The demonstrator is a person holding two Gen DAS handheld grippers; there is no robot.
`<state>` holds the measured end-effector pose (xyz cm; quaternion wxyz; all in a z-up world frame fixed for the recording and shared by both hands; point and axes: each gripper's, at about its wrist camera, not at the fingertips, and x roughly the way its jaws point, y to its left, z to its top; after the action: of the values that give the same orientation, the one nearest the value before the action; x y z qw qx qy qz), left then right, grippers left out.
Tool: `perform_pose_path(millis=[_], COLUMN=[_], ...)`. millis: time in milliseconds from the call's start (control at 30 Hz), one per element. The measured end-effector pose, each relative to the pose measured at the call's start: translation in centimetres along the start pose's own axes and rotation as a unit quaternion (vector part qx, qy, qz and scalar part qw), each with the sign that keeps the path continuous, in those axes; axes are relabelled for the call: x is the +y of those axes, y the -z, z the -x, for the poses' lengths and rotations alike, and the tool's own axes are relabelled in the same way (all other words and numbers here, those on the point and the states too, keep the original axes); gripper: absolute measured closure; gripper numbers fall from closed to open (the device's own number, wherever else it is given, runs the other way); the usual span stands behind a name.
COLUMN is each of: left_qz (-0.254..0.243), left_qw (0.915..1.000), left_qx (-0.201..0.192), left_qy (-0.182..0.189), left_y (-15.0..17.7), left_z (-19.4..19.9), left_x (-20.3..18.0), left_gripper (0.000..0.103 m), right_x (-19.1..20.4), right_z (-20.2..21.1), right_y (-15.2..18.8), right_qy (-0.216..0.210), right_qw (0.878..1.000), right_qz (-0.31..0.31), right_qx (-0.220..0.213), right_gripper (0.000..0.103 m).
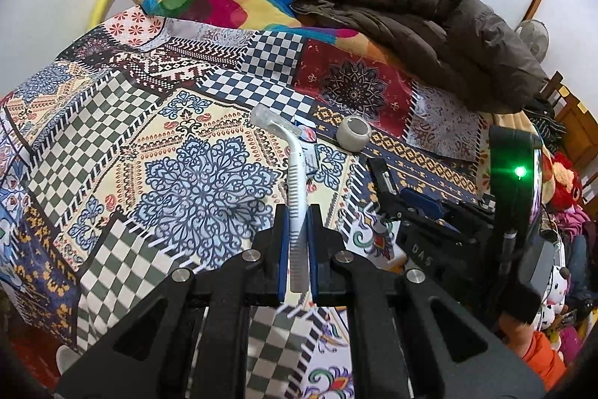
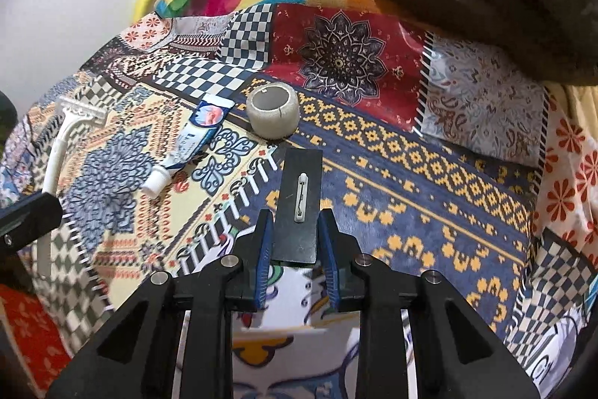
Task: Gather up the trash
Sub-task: 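Carry the razor and black clip in both grippers over the white bucket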
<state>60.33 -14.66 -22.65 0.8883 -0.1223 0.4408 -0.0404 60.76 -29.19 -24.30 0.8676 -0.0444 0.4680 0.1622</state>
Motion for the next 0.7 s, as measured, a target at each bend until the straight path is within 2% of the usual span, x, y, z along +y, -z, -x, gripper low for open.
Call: perform_pose_path(millis=[133, 333, 700], left_qz=[-0.003, -0.008, -0.012], left_qw=[1.0000, 1.0000, 0.9978], left_qx=[0.002, -0.005, -0.063], left_qy=[0.003, 0.000, -0.016], left_y=[0.3, 0.8, 2.0], left_z=[2.0, 6.3, 18.2], left_x=[-0.2, -0.5, -0.5], left_gripper=[0.095, 0.095, 0.095], right_x=[0.2, 1.6, 7.2], right_z=[2.6, 9.0, 21.6], right_y=[0.1, 0.2, 0.9], right_qy=[-0.004, 0.000, -0.020], right_qw=[1.000, 0.999, 0.991], right_qz=[-0.004, 0.014, 0.040], right_qx=[-0.006, -0.042, -0.123], right_gripper=[0.080, 0.080, 0.080])
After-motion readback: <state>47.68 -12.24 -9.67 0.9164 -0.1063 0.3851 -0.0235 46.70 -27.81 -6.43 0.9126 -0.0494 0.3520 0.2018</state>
